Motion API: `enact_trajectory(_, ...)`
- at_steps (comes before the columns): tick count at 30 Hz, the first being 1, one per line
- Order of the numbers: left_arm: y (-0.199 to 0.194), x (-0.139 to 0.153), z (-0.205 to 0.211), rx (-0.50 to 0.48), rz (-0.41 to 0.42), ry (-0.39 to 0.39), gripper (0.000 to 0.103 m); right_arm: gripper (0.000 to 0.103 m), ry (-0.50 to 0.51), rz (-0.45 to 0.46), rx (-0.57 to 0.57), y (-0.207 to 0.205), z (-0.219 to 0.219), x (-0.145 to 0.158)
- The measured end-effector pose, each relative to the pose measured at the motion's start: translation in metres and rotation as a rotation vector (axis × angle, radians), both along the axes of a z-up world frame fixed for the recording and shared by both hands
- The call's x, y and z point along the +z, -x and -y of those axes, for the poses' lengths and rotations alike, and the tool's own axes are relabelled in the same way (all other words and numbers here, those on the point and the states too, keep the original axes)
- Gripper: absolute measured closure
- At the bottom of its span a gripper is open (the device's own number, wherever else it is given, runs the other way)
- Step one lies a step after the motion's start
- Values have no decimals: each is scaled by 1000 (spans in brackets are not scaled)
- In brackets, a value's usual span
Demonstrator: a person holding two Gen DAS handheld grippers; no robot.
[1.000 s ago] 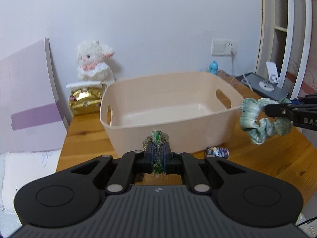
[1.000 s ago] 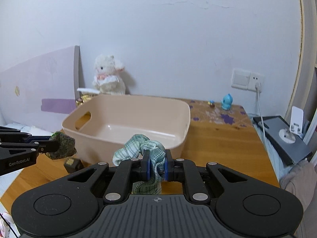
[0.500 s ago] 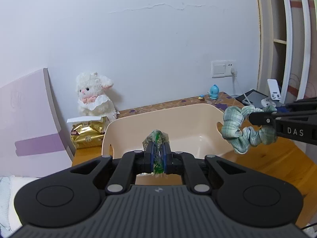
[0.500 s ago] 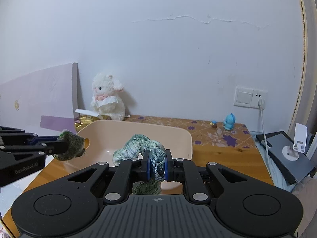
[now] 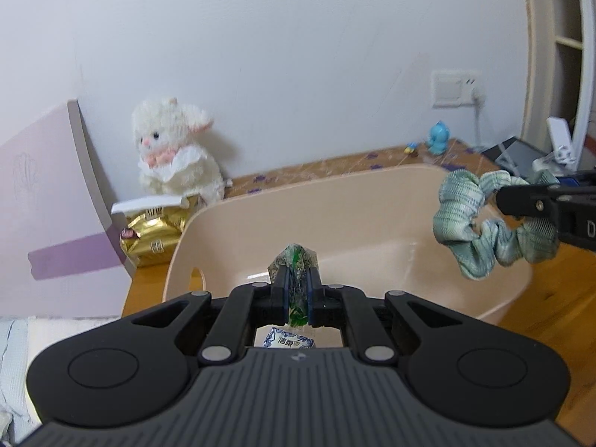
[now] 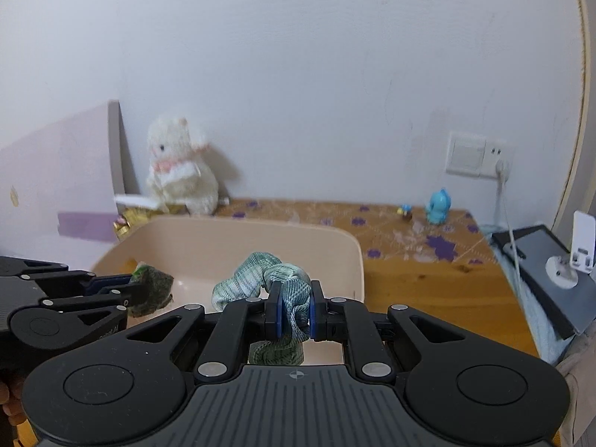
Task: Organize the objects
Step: 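Carry tea bag and checked cloth into the basket and open both tools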
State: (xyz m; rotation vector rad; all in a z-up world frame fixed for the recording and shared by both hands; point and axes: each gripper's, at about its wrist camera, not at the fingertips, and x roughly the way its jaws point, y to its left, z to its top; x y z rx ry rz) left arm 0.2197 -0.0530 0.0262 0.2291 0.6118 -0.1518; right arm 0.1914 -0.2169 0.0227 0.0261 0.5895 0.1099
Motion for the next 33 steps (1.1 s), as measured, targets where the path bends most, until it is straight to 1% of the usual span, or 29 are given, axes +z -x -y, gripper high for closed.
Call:
enact_trajectory(5,-17,-25,2,19,-64,-26,93,91,7,-80,-11,-25,-1,-27)
enact_trajectory(9,-28,-41,0,31,-108,-39,93,91,32,-123,-11,-33,-4,-42)
enact_trajectory(11,-31,-44,-1,34,-116,-30,92,90,39,-141,-7,-35,-5,-46)
enact_trajectory(12,-33,-44,-3,38,-126,-25,91,87,39,-148,-4,-35,-6,-46)
enact_trajectory(13,-34,-45,-3,39,-132,-25,90,77,38,-153,0,-36,-5,-46)
enact_trajectory(14,-35,-44,-3,41,-134,-27,89,70,37,-152,2,-36,-5,-46)
enact_trajectory(15,-34,-44,-3,40,-134,-29,85,66,35,-145,3,-34,-5,-44)
enact_trajectory(17,-32,-41,-2,36,-132,-27,68,61,35,-123,-1,-31,-4,-39)
enact_trajectory(18,-30,-39,-2,34,-123,-22,47,55,37,-109,-3,-28,-4,-35)
enact_trajectory(19,-27,-36,-2,38,-110,-18,28,47,35,-94,-5,-25,-4,-31)
enact_trajectory(20,-25,-33,-2,44,-92,-13,23,43,31,-79,-6,-23,-3,-27)
enact_trajectory(21,-21,-28,-4,48,-74,-8,19,34,26,-68,-7,-20,-2,-23)
enact_trajectory(22,-19,-24,-4,49,-65,-4,19,26,19,-60,-8,-17,-1,-19)
enact_trajectory(24,-13,-16,-7,60,-48,9,19,22,6,-47,-8,-10,1,-11)
enact_trajectory(26,-6,-6,-9,67,-25,17,17,15,-3,-32,-8,-2,3,-4)
enact_trajectory(27,-1,-2,-11,66,-12,18,15,9,-6,-22,-8,2,3,0)
enact_trajectory(31,19,16,-17,65,38,19,10,0,-6,24,-1,24,4,16)
enact_trajectory(33,30,22,-20,65,55,20,10,0,-5,47,1,36,5,23)
